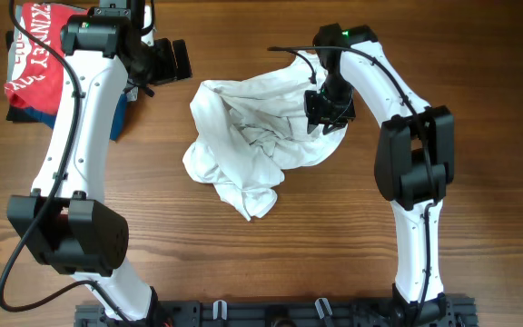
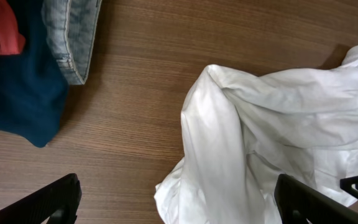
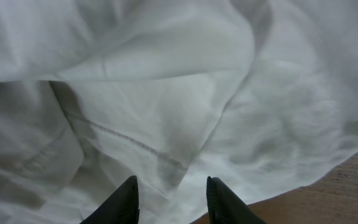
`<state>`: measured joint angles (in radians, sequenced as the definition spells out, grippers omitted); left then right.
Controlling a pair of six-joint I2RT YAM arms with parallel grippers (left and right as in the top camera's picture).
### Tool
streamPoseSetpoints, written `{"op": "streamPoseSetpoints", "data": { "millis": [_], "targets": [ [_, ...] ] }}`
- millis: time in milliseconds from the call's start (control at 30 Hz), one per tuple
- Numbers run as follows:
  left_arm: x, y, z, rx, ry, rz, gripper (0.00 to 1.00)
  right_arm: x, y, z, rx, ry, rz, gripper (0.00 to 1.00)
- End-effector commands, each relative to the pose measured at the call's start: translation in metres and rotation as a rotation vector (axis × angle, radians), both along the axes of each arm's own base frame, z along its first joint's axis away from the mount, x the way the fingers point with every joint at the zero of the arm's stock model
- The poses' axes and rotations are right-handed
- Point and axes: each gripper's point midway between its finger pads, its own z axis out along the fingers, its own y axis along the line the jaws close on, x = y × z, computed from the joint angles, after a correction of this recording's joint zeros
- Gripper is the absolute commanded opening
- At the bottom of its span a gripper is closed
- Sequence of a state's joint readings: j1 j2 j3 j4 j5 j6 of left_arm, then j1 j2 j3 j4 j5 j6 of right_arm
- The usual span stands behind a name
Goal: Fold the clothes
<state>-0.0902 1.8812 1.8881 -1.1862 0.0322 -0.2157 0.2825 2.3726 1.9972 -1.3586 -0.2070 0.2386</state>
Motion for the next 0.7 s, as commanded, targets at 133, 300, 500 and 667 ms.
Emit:
{"op": "streamPoseSetpoints", "data": {
  "millis": [133,300,500,667],
  "targets": [
    [-0.001,0.000,0.000,-0.011,0.006,0.009,1.00,-0.005,0.015,-0.008,-0.024,-0.004,0.033,0.36],
    [-0.001,0.000,0.000,-0.011,0.006,0.009,1.00,-0.003,0.007,-0.009,-0.070,-0.014,0.023,0.36],
    [-0.001,0.000,0.000,-0.011,0.006,0.009,1.00,-0.003,0.003,-0.009,-0.105,-0.016,-0.006,0.35],
    [-0.001,0.000,0.000,-0.011,0.006,0.009,1.00,-0.009,-0.002,-0.021,-0.129,0.001,-0.018,0.34]
  ]
}}
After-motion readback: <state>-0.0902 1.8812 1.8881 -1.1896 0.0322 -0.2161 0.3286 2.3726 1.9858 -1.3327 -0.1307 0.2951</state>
